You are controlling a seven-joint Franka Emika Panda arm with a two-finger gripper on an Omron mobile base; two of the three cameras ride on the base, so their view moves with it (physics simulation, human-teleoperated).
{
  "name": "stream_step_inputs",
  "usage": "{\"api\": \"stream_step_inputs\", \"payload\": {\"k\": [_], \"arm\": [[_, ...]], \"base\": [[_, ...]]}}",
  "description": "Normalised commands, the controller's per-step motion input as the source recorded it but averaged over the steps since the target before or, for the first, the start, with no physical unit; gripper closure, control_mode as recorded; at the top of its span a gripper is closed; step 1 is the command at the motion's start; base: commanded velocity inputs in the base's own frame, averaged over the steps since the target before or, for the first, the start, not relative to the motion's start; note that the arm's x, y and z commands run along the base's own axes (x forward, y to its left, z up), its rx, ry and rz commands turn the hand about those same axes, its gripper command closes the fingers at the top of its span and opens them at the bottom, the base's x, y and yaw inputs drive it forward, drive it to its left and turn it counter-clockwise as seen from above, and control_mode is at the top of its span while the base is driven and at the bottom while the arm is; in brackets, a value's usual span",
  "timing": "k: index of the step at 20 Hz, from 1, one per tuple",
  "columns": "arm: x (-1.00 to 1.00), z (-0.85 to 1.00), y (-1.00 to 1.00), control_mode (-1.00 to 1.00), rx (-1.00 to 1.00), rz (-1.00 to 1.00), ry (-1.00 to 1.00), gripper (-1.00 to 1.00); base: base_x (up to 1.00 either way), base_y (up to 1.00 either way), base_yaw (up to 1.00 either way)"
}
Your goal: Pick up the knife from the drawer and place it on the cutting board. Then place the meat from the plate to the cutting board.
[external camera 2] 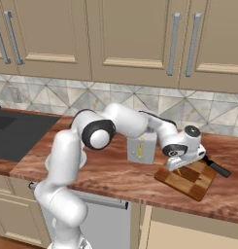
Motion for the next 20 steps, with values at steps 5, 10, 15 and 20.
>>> {"api": "stream_step_inputs", "payload": {"k": [5,10,15,20], "arm": [[-0.52,0.07,0.00,-1.00,0.00,0.00,-0.18,-1.00],[-0.57,0.16,0.00,-1.00,0.00,-0.02,-0.23,-1.00],[-0.33,0.46,0.00,-1.00,0.00,-0.07,-0.09,-1.00],[-0.33,0.67,0.00,-1.00,0.00,-0.06,-0.04,-1.00]], "base": [[0.00,0.00,0.00],[0.00,0.00,0.00],[0.00,0.00,0.00],[0.00,0.00,0.00]]}}
